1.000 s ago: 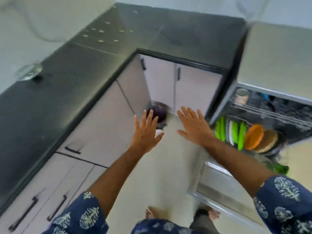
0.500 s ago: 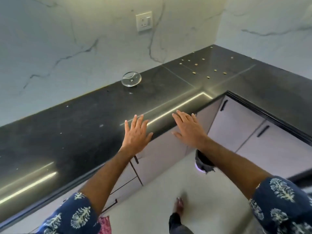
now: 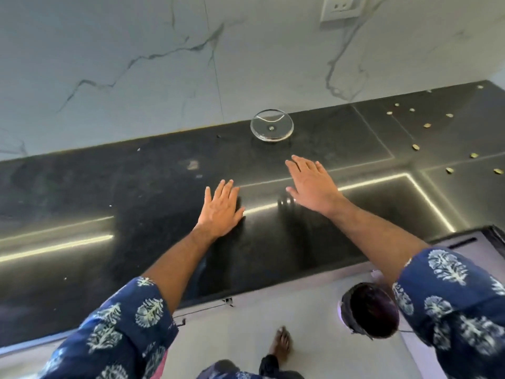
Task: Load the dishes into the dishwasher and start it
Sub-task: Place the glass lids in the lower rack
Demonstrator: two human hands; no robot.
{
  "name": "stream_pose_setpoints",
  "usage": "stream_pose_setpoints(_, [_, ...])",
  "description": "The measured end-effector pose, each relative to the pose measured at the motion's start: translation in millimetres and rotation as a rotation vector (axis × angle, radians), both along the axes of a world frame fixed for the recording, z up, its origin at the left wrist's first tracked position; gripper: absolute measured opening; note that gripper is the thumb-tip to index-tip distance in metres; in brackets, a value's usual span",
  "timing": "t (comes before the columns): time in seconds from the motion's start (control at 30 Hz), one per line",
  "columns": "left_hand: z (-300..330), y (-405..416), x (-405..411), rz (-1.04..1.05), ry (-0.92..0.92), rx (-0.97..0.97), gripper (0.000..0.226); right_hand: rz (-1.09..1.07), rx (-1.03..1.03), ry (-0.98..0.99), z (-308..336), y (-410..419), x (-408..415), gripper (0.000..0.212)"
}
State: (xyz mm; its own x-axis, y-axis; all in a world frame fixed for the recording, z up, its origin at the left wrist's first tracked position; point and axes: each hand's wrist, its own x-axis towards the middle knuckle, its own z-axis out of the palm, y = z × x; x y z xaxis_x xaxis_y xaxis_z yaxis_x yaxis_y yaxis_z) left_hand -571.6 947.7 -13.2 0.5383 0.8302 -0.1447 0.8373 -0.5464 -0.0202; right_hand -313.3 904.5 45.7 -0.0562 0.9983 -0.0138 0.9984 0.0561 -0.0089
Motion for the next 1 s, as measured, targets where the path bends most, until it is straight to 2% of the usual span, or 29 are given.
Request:
stream_pose_setpoints(0.1, [-21, 28, 4, -0.005, 0.004, -0.016, 0.068, -0.004, -0.016, -0.006, -11, 50, 13, 0.073])
stream_pose_setpoints(0.4, [-56, 66, 1, -0.051, -0.177, 0.024, 0.071, -0.045, -0.032, -0.090, -48, 162, 12, 0.074])
stream_pose_setpoints(0.67, [-59, 69, 1, -0.062, -0.169, 0.004, 0.070, -0.177, 0.071, -0.107, -67, 212, 14, 0.051])
stream_pose_setpoints(0.8, [-58, 68, 1, -0.078, -0.173, 0.004, 0.070, -0.169, 0.204, -0.033, -56, 186, 10, 0.037])
stream_pose_setpoints(0.9, [-57, 68, 1, -0.096, -0.161, 0.006, 0.070, -0.137, 0.357, 0.120, -49, 125, 0, 0.031])
stream_pose_setpoints(1.0, [-56, 67, 3, -0.096, -0.161, 0.005, 0.069, -0.159, 0.363, 0.357, -33, 43, -16, 0.012])
